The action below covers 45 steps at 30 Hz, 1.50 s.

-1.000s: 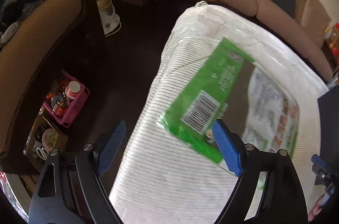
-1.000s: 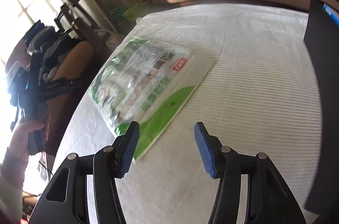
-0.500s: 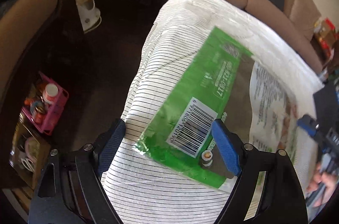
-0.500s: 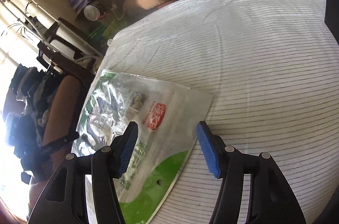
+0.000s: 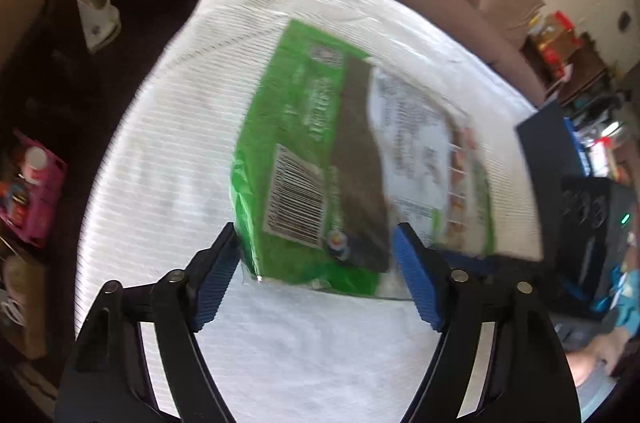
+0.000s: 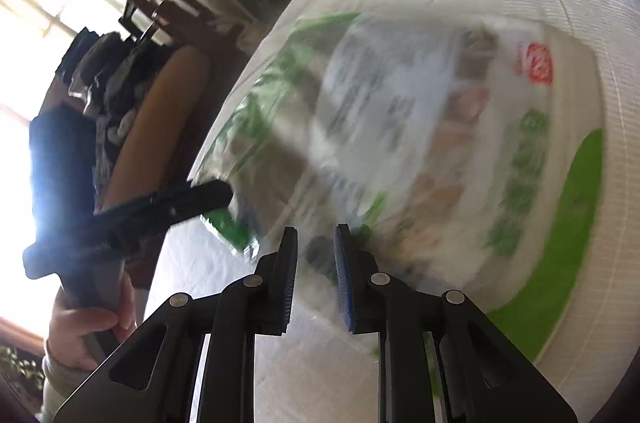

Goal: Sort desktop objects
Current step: 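Grasp the edge of the green seaweed bag with the left gripper, then lift the green bag with the left gripper, flip it and set it down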

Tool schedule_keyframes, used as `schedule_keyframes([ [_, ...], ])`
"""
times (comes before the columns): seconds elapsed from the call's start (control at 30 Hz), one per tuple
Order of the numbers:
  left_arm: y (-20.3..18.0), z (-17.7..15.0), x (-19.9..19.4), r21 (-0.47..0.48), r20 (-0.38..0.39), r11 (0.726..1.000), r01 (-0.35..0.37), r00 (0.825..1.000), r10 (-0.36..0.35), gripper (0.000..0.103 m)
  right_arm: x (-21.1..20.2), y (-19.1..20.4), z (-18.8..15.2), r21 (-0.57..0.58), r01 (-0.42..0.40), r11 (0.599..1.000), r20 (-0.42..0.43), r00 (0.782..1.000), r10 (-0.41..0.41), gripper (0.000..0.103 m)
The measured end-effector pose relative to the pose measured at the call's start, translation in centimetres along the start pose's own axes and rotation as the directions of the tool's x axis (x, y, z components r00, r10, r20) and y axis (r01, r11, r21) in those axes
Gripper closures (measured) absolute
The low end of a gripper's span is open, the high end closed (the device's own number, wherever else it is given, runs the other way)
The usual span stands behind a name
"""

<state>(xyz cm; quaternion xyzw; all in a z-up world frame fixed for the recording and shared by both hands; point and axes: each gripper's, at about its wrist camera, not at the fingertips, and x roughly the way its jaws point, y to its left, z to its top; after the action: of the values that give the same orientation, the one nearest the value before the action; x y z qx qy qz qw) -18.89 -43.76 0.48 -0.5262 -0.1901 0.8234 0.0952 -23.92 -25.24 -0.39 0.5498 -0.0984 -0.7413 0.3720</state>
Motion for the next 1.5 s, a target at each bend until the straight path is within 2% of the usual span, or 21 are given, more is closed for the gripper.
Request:
schedule_keyframes([
  [0.07, -0.3, -1.1, 0.2, -0.021, -0.011, 0.999, 0.047, 0.999, -0.047, 0.047, -0.7, -0.2, -1.6, 0.012, -0.022, 1.0, -0.008, 1.0, 0.022, 0.088],
  [0.13, -0.5, -2.1, 0.0, -0.045, 0.0, 0.995, 0.092, 0.996, -0.092, 0.068, -1.9, -0.9, -3.4, 0.022, -0.027, 0.999, -0.024, 0.999, 0.028, 0.088],
  [0.17, -0.4, -2.2, -0.1, -0.054, 0.004, 0.993, 0.103, 0.995, -0.103, 0.073, -2.5, -1.2, -4.1, 0.016, -0.028, 0.999, -0.038, 0.999, 0.028, 0.088],
  [0.27, 0.0, -2.9, 1.1, -0.117, -0.019, 0.983, 0.144, 0.989, -0.147, 0.076, -4.5, -2.1, -5.8, -0.014, -0.013, 1.0, -0.056, 0.998, 0.012, 0.088],
  [0.3, 0.2, -2.8, 1.1, -0.15, 0.011, 0.978, 0.143, 0.99, -0.143, 0.072, -5.0, -2.4, -6.1, -0.014, -0.002, 1.0, -0.055, 0.998, 0.001, 0.088],
  [0.33, 0.4, -2.4, 1.3, -0.175, 0.022, 0.974, 0.143, 0.99, -0.141, 0.066, -5.6, -2.5, -6.3, -0.021, 0.017, 1.0, -0.048, 0.999, -0.018, 0.082],
  [0.4, 0.5, -2.1, 1.6, -0.209, 0.035, 0.962, 0.174, 0.985, -0.171, 0.064, -6.9, -2.4, -6.6, -0.04, 0.046, 0.998, -0.005, 0.999, -0.046, 0.08],
  [0.47, 0.2, -1.9, 2.1, -0.209, 0.038, 0.957, 0.201, 0.98, -0.197, 0.081, -7.5, -3.4, -6.7, 0.062, -0.015, 0.998, 0.032, 0.999, 0.013, 0.056],
  [0.5, 0.0, -1.9, 2.4, -0.215, 0.035, 0.954, 0.208, 0.978, -0.205, 0.087, -7.5, -4.0, -6.8, 0.124, -0.054, 0.991, 0.052, 0.998, 0.047, 0.051],
  [0.6, -0.8, -1.7, 2.5, -0.204, 0.039, 0.958, 0.202, 0.979, -0.198, 0.089, -7.2, -5.8, -7.0, 0.315, -0.204, 0.927, 0.189, 0.97, 0.15, 0.049],
  [0.67, -1.1, -1.8, 2.7, -0.213, 0.036, 0.952, 0.219, 0.976, -0.217, 0.089, -6.9, -7.3, -7.4, 0.437, -0.264, 0.86, 0.3, 0.944, 0.137, 0.046],
  [0.7, -1.4, -2.0, 2.6, -0.216, 0.039, 0.949, 0.229, 0.973, -0.226, 0.089, -6.5, -8.2, -7.7, 0.507, -0.299, 0.808, 0.346, 0.93, 0.127, 0.048],
  [0.8, -1.9, -2.7, 1.7, -0.213, 0.055, 0.941, 0.263, 0.965, -0.257, 0.089, -6.3, -8.8, -7.9, 0.564, -0.385, 0.73, 0.456, 0.883, 0.113, 0.045],
  [0.9, -3.0, -3.2, 0.6, -0.213, 0.071, 0.923, 0.32, 0.947, -0.312, 0.089, -6.0, -8.6, -7.8, 0.597, -0.38, 0.707, 0.444, 0.89, 0.104, 0.046],
  [1.03, -5.6, -4.4, -0.3, -0.156, 0.039, 0.918, 0.364, 0.931, -0.363, 0.089, -6.9, -8.3, -9.0, 0.579, -0.356, 0.734, 0.449, 0.89, 0.077, 0.046],
  [1.13, -7.2, -5.8, -0.6, -0.13, -0.001, 0.918, 0.375, 0.926, -0.379, 0.089, -6.5, -9.5, -8.7, 0.589, -0.388, 0.709, 0.468, 0.879, 0.092, 0.056],
  [1.17, -7.5, -6.3, -0.7, -0.131, -0.007, 0.918, 0.374, 0.926, -0.378, 0.089, -6.6, -9.9, -8.6, 0.573, -0.396, 0.717, 0.471, 0.875, 0.107, 0.082],
  [1.2, -7.7, -6.5, -0.9, -0.131, -0.009, 0.916, 0.378, 0.924, -0.382, 0.089, -7.0, -9.8, -8.3, 0.548, -0.393, 0.738, 0.473, 0.874, 0.113, 0.094],
  [1.33, -8.9, -8.4, -3.7, -0.109, -0.016, 0.903, 0.416, 0.907, -0.42, 0.089, -10.1, -7.1, -7.8, 0.41, -0.269, 0.872, 0.447, 0.892, 0.065, 0.095],
  [1.4, -11.1, -9.8, -6.0, -0.062, -0.028, 0.9, 0.431, 0.901, -0.433, 0.089, -12.5, -5.5, -8.8, 0.347, -0.232, 0.909, 0.44, 0.896, 0.06, 0.095],
  [1.5, -14.7, -12.6, -9.8, 0.01, -0.051, 0.896, 0.445, 0.895, -0.444, 0.089, -16.3, -3.9, -11.6, 0.301, -0.22, 0.928, 0.438, 0.896, 0.07, 0.095],
])
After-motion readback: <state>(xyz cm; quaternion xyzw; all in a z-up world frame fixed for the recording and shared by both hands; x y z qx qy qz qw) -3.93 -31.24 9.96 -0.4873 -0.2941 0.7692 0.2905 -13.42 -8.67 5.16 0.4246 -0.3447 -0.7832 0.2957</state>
